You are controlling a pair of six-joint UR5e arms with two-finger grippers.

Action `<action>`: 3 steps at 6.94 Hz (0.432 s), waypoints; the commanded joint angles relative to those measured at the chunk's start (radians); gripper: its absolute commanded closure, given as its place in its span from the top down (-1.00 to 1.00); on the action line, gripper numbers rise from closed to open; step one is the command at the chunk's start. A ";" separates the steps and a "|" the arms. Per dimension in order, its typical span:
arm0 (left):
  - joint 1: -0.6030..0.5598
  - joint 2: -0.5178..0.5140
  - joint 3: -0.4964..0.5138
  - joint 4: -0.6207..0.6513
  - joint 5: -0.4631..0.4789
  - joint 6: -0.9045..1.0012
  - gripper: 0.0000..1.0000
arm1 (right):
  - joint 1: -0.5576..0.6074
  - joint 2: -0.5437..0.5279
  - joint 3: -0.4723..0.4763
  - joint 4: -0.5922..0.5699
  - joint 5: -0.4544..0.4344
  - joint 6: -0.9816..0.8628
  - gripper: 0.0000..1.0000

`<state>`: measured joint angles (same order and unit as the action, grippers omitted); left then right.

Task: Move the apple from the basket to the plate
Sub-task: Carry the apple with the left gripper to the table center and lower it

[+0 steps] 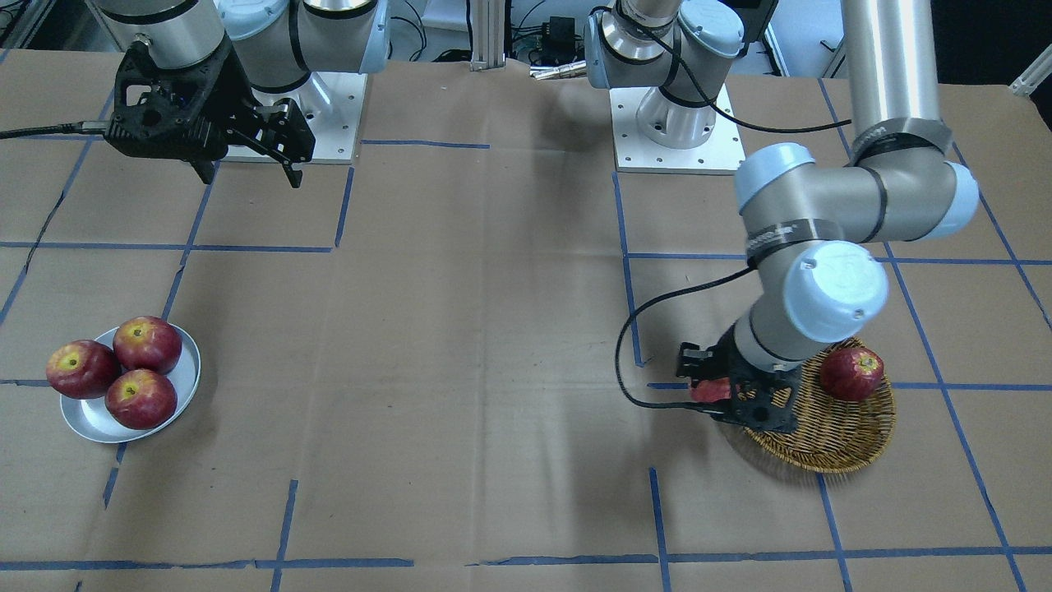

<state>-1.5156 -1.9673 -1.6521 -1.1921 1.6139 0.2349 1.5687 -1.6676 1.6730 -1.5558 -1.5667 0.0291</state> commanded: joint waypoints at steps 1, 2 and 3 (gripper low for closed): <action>-0.185 -0.030 0.040 -0.004 -0.011 -0.313 -0.11 | 0.002 0.000 -0.001 -0.001 0.001 0.002 1.00; -0.255 -0.062 0.066 -0.001 -0.011 -0.406 -0.11 | 0.002 -0.007 0.002 -0.001 -0.001 -0.001 1.00; -0.312 -0.102 0.092 0.009 -0.009 -0.461 -0.11 | 0.001 0.000 0.001 -0.003 -0.001 -0.002 1.00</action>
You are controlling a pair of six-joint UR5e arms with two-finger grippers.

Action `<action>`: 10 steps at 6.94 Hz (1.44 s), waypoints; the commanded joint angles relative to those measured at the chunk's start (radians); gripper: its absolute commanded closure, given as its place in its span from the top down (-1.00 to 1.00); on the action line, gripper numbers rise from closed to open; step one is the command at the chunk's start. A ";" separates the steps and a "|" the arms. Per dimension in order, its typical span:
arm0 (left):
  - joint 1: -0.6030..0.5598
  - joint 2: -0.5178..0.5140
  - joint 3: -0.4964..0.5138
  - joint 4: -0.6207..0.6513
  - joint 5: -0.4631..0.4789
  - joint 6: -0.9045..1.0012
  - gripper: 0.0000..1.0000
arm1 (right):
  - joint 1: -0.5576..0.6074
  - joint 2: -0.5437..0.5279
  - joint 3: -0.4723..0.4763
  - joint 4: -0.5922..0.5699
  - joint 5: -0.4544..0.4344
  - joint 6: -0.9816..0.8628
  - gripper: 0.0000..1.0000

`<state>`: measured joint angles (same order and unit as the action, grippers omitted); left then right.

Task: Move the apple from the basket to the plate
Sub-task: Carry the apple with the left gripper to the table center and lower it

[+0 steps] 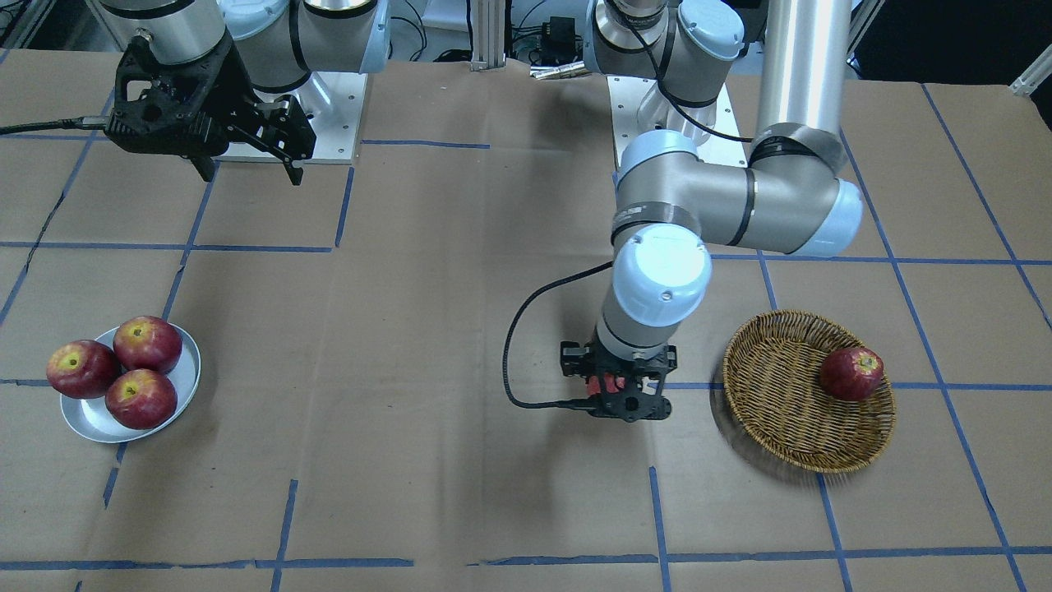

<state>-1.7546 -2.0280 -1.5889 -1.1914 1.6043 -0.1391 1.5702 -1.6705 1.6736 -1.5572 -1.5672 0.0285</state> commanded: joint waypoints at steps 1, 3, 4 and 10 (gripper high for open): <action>-0.119 -0.076 0.041 0.024 -0.001 -0.158 -0.11 | -0.001 0.003 -0.003 -0.001 0.000 0.002 1.00; -0.175 -0.118 0.041 0.090 -0.067 -0.232 -0.11 | -0.001 -0.004 0.002 -0.001 0.001 0.007 1.00; -0.186 -0.135 0.041 0.122 -0.067 -0.264 -0.11 | -0.001 0.005 0.002 -0.001 0.001 0.005 1.00; -0.215 -0.182 0.041 0.173 -0.058 -0.270 0.76 | -0.007 0.006 0.000 -0.014 0.000 0.017 1.00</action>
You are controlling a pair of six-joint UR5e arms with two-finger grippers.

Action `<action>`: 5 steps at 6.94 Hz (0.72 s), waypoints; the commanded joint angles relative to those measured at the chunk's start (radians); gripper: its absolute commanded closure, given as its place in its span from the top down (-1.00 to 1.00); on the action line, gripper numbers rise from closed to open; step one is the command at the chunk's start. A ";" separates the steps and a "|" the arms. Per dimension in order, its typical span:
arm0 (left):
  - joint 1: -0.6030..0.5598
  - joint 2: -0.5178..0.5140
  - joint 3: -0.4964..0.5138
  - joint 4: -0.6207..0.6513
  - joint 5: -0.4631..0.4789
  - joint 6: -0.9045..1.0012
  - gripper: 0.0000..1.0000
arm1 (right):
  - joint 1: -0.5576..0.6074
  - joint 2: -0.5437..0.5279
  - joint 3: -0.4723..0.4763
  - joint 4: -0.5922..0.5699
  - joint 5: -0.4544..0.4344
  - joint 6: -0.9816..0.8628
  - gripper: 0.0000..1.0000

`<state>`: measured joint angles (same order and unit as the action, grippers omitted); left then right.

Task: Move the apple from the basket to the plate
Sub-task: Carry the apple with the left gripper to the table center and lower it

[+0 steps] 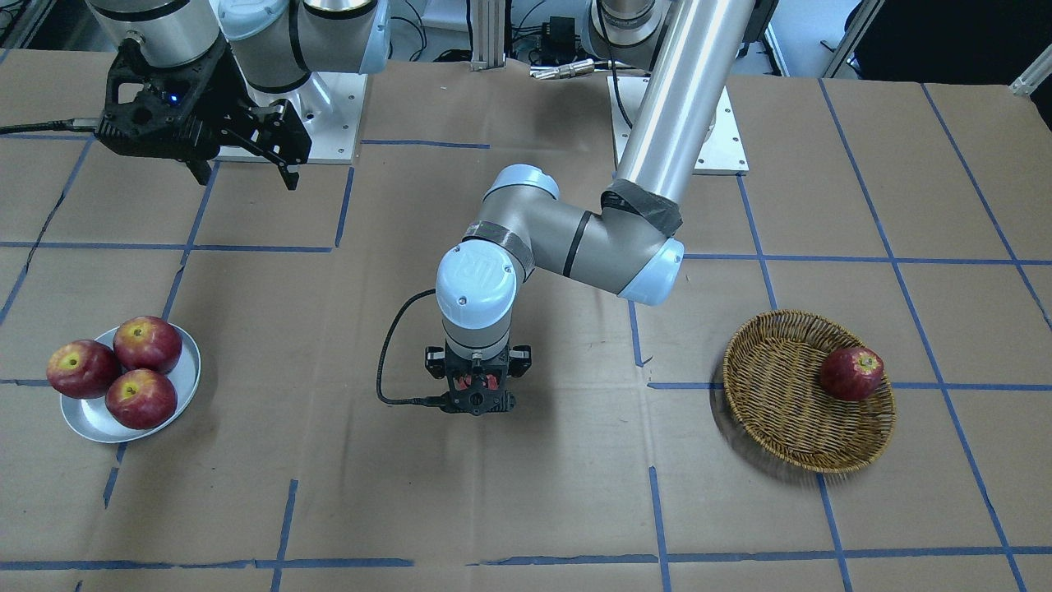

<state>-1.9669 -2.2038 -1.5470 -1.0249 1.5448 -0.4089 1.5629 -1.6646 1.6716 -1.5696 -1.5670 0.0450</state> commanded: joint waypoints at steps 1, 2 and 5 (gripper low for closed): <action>-0.004 -0.007 -0.002 0.005 0.003 -0.001 0.97 | 0.003 -0.001 0.002 -0.003 -0.001 0.003 1.00; -0.006 -0.004 -0.001 0.005 0.002 -0.001 0.98 | 0.005 0.000 0.003 -0.001 -0.001 0.001 1.00; 0.016 0.099 0.011 -0.032 0.006 0.010 0.98 | 0.009 0.038 -0.001 -0.079 0.002 0.012 1.00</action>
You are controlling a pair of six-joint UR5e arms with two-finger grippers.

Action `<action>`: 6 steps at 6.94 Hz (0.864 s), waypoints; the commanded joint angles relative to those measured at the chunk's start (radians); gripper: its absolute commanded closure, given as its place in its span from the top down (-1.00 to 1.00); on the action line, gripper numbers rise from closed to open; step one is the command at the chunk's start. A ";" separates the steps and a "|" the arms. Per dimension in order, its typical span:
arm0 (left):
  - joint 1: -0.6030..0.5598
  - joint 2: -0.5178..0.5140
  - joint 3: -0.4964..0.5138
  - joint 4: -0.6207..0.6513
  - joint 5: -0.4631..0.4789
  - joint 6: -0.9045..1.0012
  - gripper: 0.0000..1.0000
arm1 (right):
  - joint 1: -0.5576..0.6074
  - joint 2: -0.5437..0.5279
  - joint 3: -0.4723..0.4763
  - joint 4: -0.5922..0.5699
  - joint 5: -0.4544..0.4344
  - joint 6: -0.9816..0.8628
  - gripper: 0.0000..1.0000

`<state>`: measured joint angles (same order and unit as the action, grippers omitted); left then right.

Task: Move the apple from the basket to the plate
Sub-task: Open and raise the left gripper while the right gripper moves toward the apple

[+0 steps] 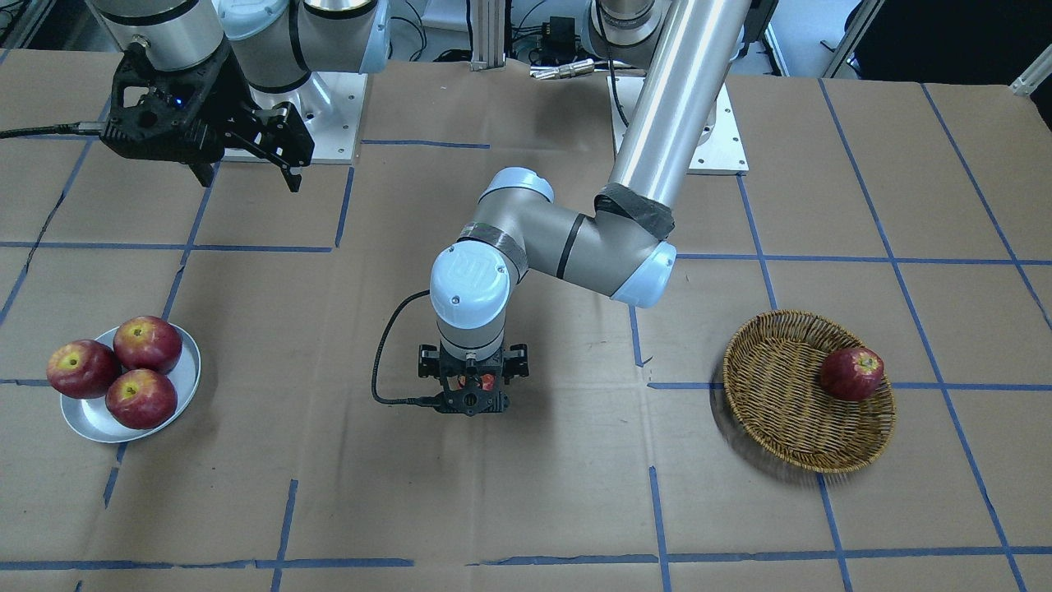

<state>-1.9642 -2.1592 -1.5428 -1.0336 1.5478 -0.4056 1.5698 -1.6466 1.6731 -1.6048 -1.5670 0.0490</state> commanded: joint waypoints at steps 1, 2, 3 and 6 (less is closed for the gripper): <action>0.048 0.121 0.023 -0.114 0.021 0.030 0.98 | 0.007 0.042 -0.007 -0.069 0.001 0.008 1.00; 0.094 0.200 0.021 -0.200 0.037 0.139 0.98 | 0.028 0.059 -0.007 -0.104 0.001 0.009 1.00; 0.146 0.282 -0.009 -0.257 0.041 0.280 0.98 | 0.045 0.071 -0.009 -0.118 -0.001 0.011 1.00; 0.273 0.468 -0.057 -0.409 0.035 0.430 0.98 | 0.053 0.092 -0.007 -0.129 0.019 0.041 1.00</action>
<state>-1.7405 -1.7654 -1.5807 -1.3877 1.5865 -0.0242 1.6198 -1.5692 1.6657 -1.7314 -1.5613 0.0733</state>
